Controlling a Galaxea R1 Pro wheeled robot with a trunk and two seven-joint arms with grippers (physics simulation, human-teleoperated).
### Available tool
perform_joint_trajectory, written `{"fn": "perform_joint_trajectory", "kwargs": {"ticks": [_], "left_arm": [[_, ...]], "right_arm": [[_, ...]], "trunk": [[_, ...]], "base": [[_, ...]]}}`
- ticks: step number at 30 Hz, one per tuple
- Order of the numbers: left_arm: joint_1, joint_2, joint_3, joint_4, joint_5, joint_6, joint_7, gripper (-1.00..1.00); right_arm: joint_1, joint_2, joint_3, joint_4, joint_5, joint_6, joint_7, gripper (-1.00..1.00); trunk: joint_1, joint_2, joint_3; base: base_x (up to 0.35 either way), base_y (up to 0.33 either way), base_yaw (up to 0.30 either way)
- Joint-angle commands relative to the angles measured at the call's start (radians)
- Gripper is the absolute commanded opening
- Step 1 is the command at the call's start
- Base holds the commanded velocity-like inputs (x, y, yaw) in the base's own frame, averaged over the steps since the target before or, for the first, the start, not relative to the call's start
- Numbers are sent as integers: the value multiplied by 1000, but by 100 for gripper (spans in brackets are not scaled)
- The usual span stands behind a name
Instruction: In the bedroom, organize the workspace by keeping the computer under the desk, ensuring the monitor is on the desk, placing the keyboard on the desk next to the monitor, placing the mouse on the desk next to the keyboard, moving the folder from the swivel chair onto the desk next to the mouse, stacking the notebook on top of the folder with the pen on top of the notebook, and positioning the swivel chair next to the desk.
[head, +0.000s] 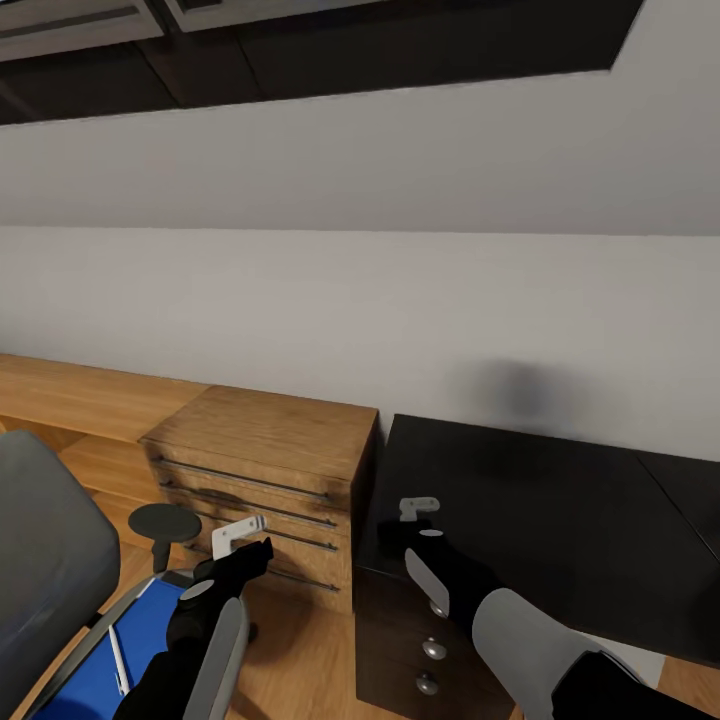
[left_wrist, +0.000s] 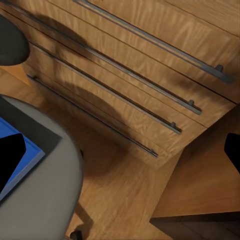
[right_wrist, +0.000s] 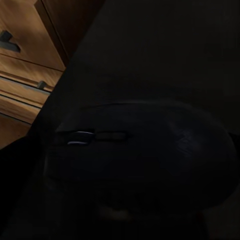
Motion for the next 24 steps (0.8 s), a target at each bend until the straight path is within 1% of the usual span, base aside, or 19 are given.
{"fn": "perform_joint_trajectory", "kwargs": {"ticks": [1,21,22,24], "left_arm": [[-1,0,-1,-1,11,2,10,100],[-1,0,-1,-3,11,1,10,100],[-1,0,-1,-3,11,1,10,100],[-1,0,-1,-3,11,1,10,100]], "right_arm": [[-1,-1,8,-2,-8,4,-8,-100],[-1,-1,10,-4,-6,5,-9,-100],[-1,-1,10,-5,-6,5,-9,100],[-1,-1,10,-5,-6,5,-9,100]], "trunk": [[0,-1,-1],[0,-1,-1],[0,-1,-1],[0,-1,-1]], "base": [[0,0,0],[0,0,0],[0,0,0],[0,0,0]]}}
